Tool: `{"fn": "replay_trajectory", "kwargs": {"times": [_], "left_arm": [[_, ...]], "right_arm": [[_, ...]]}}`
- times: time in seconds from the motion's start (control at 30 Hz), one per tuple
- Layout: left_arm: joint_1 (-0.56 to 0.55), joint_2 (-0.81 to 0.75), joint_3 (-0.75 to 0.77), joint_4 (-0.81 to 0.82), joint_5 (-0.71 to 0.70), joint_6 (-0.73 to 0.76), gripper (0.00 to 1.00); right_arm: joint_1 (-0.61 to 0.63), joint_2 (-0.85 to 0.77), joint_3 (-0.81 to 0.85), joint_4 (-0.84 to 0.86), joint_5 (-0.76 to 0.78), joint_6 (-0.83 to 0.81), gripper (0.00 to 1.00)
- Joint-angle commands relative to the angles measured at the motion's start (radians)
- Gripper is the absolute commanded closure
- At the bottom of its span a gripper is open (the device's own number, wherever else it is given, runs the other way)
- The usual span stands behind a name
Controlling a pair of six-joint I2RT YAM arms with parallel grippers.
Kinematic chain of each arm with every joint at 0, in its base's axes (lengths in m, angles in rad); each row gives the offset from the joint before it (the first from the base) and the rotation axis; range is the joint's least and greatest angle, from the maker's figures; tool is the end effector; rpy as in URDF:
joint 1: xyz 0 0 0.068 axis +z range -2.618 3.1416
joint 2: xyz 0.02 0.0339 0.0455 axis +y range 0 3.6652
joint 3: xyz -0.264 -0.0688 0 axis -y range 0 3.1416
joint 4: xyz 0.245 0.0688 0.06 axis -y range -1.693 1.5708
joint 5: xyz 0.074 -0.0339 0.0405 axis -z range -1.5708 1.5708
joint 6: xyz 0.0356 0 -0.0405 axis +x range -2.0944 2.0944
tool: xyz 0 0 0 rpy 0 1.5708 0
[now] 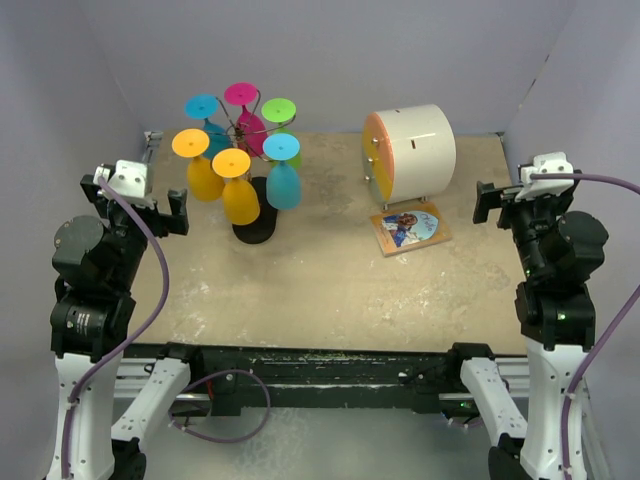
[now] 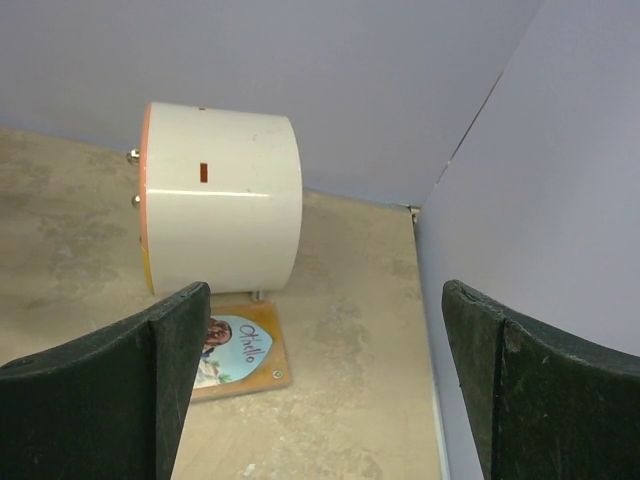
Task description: Place the wine glass upside down on the wine glass rack
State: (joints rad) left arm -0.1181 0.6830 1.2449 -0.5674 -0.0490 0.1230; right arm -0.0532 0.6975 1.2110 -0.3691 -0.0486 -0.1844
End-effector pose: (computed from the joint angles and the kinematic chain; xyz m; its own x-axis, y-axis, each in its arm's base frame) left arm 0.0996 -0.0101 0.4608 0.0030 0.1230 -0.9924 0.0692 0.9900 0.1230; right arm 0.1099 -0.0041 0.4714 0.1403 -0.1909 -0.9715 0.0314 0.9816 -0.1883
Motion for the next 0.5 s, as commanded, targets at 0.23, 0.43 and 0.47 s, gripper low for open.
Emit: {"fn": "replay_trajectory", "kwargs": {"times": [0.23,0.43,0.47], "left_arm": [[0.008,-0.003,0.004,0.002,0.018,-0.017,0.01],[0.008,-0.008,0.005,0.0,0.012,-0.016,0.01],[0.008,-0.009,0.005,0.0,0.01,-0.016,0.01]], "right_arm": [[-0.011,-0.008,0.004,-0.021,-0.052,0.014,0.0],[-0.011,-0.006,0.001,-0.017,-0.045,0.013,0.0],[-0.011,-0.005,0.002,-0.017,-0.045,0.013,0.0]]}}
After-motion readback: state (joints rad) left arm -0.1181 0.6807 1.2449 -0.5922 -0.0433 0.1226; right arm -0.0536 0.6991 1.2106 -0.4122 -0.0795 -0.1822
